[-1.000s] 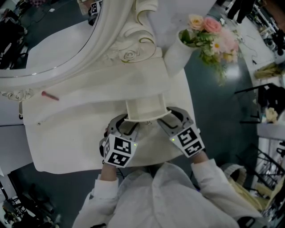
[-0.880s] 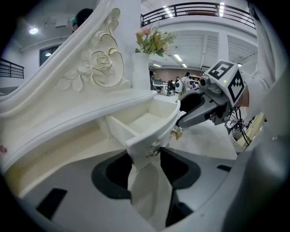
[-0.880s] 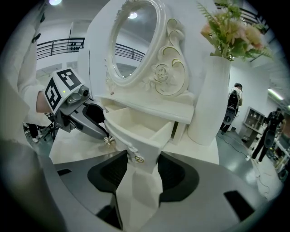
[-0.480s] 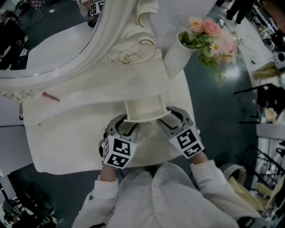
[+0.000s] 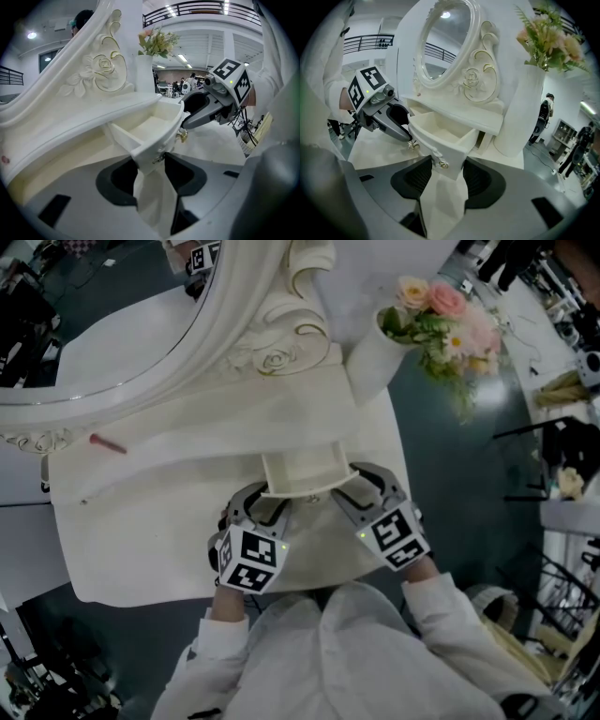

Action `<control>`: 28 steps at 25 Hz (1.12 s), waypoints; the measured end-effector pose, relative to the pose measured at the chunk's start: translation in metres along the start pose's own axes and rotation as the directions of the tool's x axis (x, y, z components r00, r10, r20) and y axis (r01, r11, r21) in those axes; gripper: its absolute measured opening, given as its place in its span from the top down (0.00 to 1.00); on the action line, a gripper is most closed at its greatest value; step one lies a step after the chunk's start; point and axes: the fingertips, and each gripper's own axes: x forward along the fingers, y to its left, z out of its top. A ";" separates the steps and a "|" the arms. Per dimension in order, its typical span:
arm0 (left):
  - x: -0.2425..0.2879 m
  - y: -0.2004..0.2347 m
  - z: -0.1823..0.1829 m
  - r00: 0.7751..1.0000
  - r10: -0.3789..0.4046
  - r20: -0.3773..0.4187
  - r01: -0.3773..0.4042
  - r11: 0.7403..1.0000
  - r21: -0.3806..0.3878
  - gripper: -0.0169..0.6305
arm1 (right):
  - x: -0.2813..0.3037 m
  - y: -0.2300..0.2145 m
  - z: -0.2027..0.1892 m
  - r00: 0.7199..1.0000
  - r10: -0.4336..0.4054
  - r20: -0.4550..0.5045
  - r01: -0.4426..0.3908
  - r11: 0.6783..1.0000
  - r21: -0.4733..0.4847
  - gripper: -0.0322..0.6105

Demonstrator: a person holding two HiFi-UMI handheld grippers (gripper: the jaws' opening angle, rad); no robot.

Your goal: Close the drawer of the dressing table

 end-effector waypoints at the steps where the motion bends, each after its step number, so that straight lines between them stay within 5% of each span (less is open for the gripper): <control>1: 0.000 0.000 -0.001 1.000 0.000 -0.002 0.000 1.000 0.001 0.69 | 0.000 0.000 0.000 1.000 0.002 -0.003 -0.002 1.000 -0.006 0.63; 28: 0.013 0.008 0.012 1.000 0.019 -0.009 -0.019 1.000 0.011 0.70 | 0.011 -0.015 -0.005 1.000 0.006 0.027 -0.008 0.994 0.106 0.62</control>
